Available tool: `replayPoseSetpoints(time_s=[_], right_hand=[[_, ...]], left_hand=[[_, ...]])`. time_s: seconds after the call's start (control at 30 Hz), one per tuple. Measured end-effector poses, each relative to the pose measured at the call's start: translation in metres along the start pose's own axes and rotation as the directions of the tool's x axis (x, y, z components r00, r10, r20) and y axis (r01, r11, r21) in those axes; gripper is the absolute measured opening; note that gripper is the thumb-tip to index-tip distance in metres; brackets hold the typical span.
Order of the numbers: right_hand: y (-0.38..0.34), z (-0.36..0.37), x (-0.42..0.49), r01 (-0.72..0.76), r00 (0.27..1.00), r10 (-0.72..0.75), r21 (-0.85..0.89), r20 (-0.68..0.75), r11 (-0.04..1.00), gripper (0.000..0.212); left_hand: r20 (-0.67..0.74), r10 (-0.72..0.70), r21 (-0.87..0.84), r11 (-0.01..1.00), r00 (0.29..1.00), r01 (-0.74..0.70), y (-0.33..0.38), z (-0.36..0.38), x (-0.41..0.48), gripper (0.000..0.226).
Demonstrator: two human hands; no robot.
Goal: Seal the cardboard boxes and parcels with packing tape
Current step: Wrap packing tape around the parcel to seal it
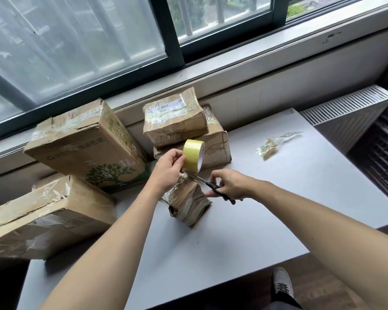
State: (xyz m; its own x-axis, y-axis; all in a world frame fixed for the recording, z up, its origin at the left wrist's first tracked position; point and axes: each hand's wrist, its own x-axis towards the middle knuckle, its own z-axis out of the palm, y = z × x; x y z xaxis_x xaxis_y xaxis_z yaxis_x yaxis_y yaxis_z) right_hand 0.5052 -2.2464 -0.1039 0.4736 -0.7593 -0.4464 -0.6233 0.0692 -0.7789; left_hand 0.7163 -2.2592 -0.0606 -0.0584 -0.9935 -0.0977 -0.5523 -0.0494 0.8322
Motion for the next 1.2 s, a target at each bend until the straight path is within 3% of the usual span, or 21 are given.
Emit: replayPoseSetpoints(time_s=[0.3, 0.63, 0.87, 1.07, 1.2], right_hand=[[0.0, 0.002, 0.0, -0.005, 1.0, 0.005, -0.003, -0.004, 1.0, 0.042], [0.0, 0.007, 0.006, -0.048, 0.993, 0.038, -0.092, -0.107, 0.995, 0.051], [-0.001, 0.008, 0.006, -0.041, 0.997, 0.041, 0.003, -0.071, 0.999, 0.049], [-0.007, 0.008, 0.005, -0.09, 0.995, 0.091, 0.024, -0.037, 0.996, 0.067], [-0.004, 0.011, 0.007, -0.165, 0.986, 0.165, 0.129, 0.009, 0.978, 0.059]], left_hand=[[-0.003, -0.034, -0.051, 0.998, 0.999, 0.034, -0.008, 0.006, 0.002, 0.012], [0.049, 0.014, -0.022, 1.0, 0.999, -0.013, -0.003, 0.013, 0.003, 0.013], [-0.098, -0.17, -0.379, 0.917, 0.98, 0.122, -0.006, 0.021, 0.001, 0.015], [-0.122, -0.216, -0.499, 0.857, 0.969, 0.128, -0.005, 0.015, 0.008, 0.014], [-0.129, -0.211, -0.543, 0.833, 0.969, 0.109, -0.004, 0.016, 0.006, 0.013]])
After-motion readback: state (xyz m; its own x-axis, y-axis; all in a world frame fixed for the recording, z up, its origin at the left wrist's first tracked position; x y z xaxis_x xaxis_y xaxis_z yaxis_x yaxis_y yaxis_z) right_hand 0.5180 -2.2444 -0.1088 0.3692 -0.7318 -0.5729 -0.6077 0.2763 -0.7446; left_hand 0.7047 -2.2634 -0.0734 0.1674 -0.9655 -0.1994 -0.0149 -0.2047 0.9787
